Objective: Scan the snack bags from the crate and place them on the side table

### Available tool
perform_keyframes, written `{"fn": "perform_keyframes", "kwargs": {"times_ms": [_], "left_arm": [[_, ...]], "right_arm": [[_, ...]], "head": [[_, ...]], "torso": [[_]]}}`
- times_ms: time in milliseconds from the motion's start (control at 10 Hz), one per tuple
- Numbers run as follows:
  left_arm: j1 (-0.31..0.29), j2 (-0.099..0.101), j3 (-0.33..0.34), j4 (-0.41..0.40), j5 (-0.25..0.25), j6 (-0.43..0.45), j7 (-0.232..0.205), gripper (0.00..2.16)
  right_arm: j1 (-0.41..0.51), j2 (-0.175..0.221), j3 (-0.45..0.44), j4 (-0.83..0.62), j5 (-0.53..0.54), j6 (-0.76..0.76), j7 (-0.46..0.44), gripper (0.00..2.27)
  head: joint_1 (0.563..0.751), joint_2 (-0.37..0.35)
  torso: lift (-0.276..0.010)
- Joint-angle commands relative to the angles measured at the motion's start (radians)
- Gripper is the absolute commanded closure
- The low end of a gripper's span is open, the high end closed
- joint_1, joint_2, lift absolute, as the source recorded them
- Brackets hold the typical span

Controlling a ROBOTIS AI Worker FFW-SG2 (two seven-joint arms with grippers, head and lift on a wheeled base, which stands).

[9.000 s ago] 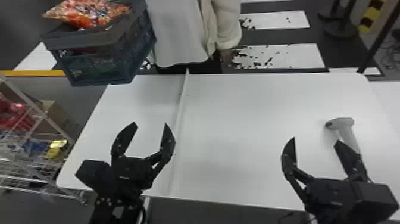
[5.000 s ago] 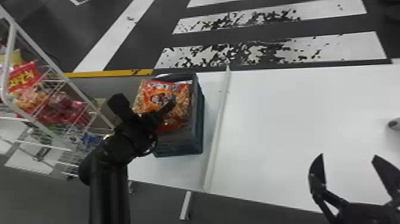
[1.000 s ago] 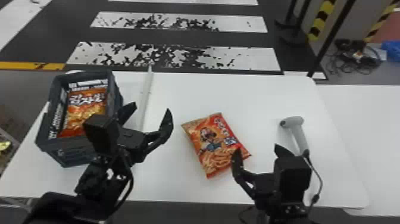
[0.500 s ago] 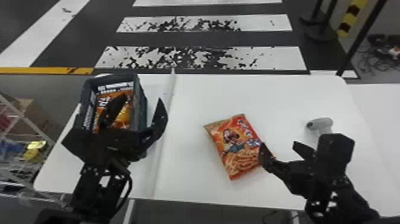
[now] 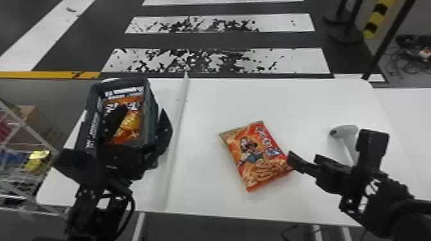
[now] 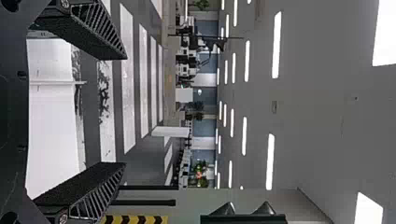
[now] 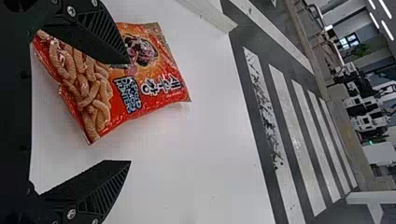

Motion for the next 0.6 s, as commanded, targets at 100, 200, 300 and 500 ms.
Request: {"fn": "perform_keyframes", "kwargs": {"times_ms": [100, 200, 300, 500], "left_arm": [[0.012, -0.004, 0.0, 0.003, 0.001, 0.0, 0.0, 0.07], [0.013, -0.004, 0.0, 0.003, 0.0, 0.003, -0.002, 0.07], [0.013, -0.006, 0.0, 0.004, 0.0, 0.003, -0.002, 0.07], [0.015, -0.006, -0.002, 0.012, 0.001, 0.003, -0.002, 0.07]], "right_arm": [[-0.105, -0.001, -0.031, 0.155, -0.031, 0.075, 0.04, 0.12], [-0.133, -0.001, -0.031, 0.204, -0.031, 0.075, 0.053, 0.12], [-0.164, -0.001, -0.031, 0.253, -0.031, 0.078, 0.076, 0.12], [-0.219, -0.001, -0.036, 0.359, -0.038, 0.081, 0.121, 0.12]], "head": [[0.695, 0.088], [0.695, 0.086], [0.695, 0.085], [0.695, 0.09]], "torso": [[-0.05], [-0.05], [-0.05], [-0.05]]}}
